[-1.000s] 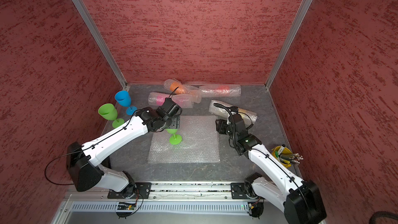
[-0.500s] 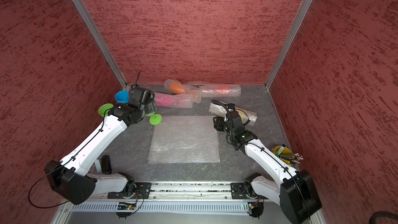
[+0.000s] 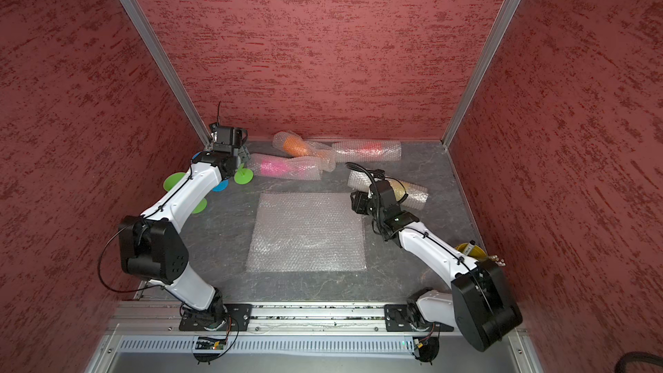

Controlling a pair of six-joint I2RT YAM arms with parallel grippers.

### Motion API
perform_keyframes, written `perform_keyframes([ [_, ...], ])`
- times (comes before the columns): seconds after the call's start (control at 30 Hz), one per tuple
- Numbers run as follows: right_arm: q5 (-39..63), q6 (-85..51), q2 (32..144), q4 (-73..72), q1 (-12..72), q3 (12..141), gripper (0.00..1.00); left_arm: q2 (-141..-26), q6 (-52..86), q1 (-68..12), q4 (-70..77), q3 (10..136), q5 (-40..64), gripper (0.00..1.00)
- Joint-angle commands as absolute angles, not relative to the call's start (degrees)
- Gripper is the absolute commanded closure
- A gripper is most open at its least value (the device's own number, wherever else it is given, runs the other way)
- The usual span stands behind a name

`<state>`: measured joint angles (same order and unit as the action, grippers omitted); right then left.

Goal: Unpack wine glasses from bubble wrap
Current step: Place the wine glass at the center of the board.

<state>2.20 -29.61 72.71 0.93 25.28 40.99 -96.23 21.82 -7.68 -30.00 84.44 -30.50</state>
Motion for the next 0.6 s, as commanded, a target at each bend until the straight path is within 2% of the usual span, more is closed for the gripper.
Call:
perform_keyframes([
  [0.0, 2.5, -28.8, 73.8, -1.2, 25.3, 42.8, 0.40, -99.7, 20.7, -6.1, -26.4, 87.8, -31.2, 0.20],
  [0.57, 1.3, -27.8, 74.7, -1.2, 25.3, 41.8, 0.40, -114.2, 19.9, -1.6, -24.1, 96.3, -31.0, 0.16],
])
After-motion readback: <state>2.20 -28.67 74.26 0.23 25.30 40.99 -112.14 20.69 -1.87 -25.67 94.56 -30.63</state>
